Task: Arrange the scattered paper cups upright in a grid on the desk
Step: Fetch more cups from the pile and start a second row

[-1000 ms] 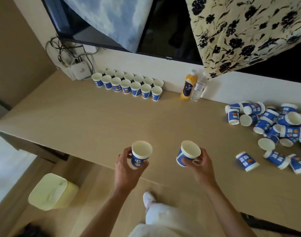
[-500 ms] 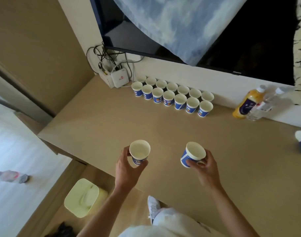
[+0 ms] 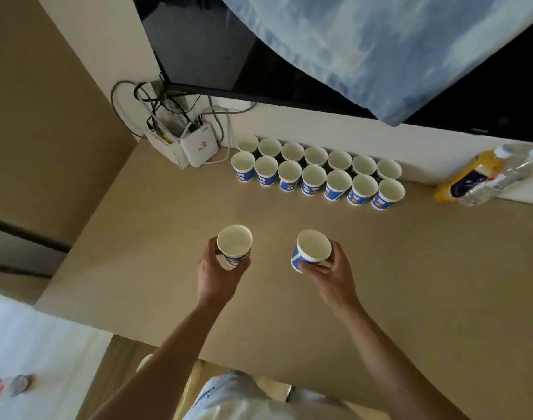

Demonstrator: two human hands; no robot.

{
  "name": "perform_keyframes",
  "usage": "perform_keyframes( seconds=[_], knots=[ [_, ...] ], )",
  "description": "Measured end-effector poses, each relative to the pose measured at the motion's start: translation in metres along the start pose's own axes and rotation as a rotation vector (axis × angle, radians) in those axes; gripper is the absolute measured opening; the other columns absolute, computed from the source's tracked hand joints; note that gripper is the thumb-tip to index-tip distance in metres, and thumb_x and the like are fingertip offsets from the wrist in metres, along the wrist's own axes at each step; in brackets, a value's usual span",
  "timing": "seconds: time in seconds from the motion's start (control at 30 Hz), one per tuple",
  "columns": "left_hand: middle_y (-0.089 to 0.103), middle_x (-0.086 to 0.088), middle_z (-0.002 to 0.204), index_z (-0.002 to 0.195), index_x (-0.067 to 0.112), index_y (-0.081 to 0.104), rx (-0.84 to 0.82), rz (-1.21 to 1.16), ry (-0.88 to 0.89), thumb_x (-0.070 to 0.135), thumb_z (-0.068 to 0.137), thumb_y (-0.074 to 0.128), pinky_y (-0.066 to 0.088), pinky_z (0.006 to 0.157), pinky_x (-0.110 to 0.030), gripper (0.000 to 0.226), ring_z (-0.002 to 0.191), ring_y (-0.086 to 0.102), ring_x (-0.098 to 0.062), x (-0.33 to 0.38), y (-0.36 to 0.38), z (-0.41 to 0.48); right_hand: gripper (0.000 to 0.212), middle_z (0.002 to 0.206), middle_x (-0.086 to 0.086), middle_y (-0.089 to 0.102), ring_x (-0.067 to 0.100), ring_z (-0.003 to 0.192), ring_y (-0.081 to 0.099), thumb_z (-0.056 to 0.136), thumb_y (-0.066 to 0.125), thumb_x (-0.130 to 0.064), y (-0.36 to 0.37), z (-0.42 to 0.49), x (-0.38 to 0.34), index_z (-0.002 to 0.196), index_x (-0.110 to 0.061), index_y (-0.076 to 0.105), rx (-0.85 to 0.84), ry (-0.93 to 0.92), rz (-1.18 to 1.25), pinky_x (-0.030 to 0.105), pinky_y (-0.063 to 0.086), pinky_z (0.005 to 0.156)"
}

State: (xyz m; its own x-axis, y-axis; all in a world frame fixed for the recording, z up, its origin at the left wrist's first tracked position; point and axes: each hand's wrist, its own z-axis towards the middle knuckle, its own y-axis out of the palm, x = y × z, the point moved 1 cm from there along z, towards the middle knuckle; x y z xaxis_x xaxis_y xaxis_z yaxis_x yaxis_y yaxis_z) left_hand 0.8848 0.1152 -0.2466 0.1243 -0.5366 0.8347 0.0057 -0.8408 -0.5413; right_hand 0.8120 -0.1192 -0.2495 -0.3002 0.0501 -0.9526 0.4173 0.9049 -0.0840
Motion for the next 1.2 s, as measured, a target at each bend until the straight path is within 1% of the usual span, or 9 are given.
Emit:
perform_keyframes(
  seconds=[0.1,0.27,0.33,0.73,0.83,0.93,1.03,1.1,1.2],
  knots=[
    [0.065,0.006,0.11,0.122,0.02,0.056,-0.036,-0.014,0.032,0.027,0.069,0.09,0.054,0.08,-0.037,0.063,0.096,0.06,-0.012,-0.01,-0.002,0.045,0.063,0.115,-0.001,0.071,0.017,0.107,0.07,0.063,0.087,-0.025,0.037,0.02,-0.002,0.12,-0.026,0.06,0.057,0.024,-0.003,0.033,0.059,0.088],
    [0.065,0.004,0.113,0.124,0.018,0.055,-0.075,-0.024,0.079,0.025,0.069,0.09,0.056,0.08,-0.046,0.065,0.097,0.06,-0.017,-0.031,0.0,0.113,0.057,0.115,0.0,0.069,0.014,0.105,0.069,0.072,0.084,-0.006,0.091,0.064,-0.006,0.121,-0.022,0.059,0.131,0.021,-0.012,0.026,0.057,0.082],
    [0.065,0.003,0.113,0.124,0.018,0.055,-0.082,-0.019,0.097,0.026,0.069,0.09,0.056,0.08,-0.049,0.066,0.098,0.061,-0.02,-0.036,0.004,0.134,0.056,0.114,0.0,0.069,0.014,0.103,0.069,0.073,0.083,-0.005,0.107,0.082,-0.009,0.121,-0.02,0.058,0.158,0.018,-0.007,0.024,0.056,0.081],
    [0.068,-0.003,0.109,0.121,0.011,0.058,-0.144,-0.014,0.149,0.019,0.065,0.09,0.056,0.079,-0.046,0.065,0.097,0.064,-0.024,-0.043,0.053,0.213,0.057,0.113,0.0,0.069,0.008,0.101,0.067,0.073,0.086,-0.003,0.132,0.13,0.004,0.121,-0.021,0.059,0.255,0.045,0.008,0.022,0.057,0.081],
    [0.068,-0.004,0.111,0.121,0.011,0.058,-0.155,-0.013,0.152,0.019,0.064,0.089,0.055,0.079,-0.047,0.065,0.1,0.064,-0.027,-0.044,0.063,0.222,0.059,0.114,0.003,0.068,0.004,0.099,0.065,0.074,0.083,0.005,0.129,0.131,0.01,0.125,-0.013,0.057,0.256,0.053,0.032,0.024,0.057,0.083],
    [0.068,-0.006,0.11,0.119,0.009,0.059,-0.153,-0.002,0.173,0.016,0.064,0.089,0.055,0.078,-0.047,0.064,0.098,0.064,-0.029,-0.042,0.069,0.229,0.059,0.113,0.0,0.067,0.006,0.102,0.065,0.075,0.082,0.007,0.128,0.133,0.015,0.124,-0.014,0.057,0.244,0.057,0.038,0.03,0.058,0.086],
    [0.067,-0.009,0.109,0.119,0.007,0.059,-0.159,0.001,0.194,0.013,0.063,0.089,0.056,0.078,-0.048,0.063,0.098,0.064,-0.03,-0.042,0.073,0.233,0.061,0.116,0.0,0.067,0.013,0.109,0.064,0.072,0.085,-0.002,0.127,0.134,0.016,0.124,-0.017,0.056,0.232,0.053,0.04,0.039,0.057,0.092],
    [0.067,-0.01,0.109,0.118,0.007,0.06,-0.158,0.004,0.192,0.011,0.063,0.089,0.056,0.078,-0.048,0.062,0.097,0.064,-0.031,-0.042,0.075,0.235,0.063,0.117,0.0,0.067,0.015,0.111,0.064,0.069,0.085,-0.011,0.128,0.135,0.015,0.125,-0.018,0.056,0.228,0.049,0.044,0.04,0.056,0.094],
    [0.066,-0.011,0.109,0.117,0.006,0.06,-0.156,0.0,0.199,0.01,0.063,0.089,0.056,0.078,-0.044,0.062,0.096,0.064,-0.033,-0.045,0.076,0.237,0.064,0.117,0.0,0.067,0.014,0.109,0.065,0.068,0.084,-0.012,0.129,0.137,0.015,0.125,-0.018,0.056,0.222,0.046,0.048,0.041,0.056,0.095]
  ],
)
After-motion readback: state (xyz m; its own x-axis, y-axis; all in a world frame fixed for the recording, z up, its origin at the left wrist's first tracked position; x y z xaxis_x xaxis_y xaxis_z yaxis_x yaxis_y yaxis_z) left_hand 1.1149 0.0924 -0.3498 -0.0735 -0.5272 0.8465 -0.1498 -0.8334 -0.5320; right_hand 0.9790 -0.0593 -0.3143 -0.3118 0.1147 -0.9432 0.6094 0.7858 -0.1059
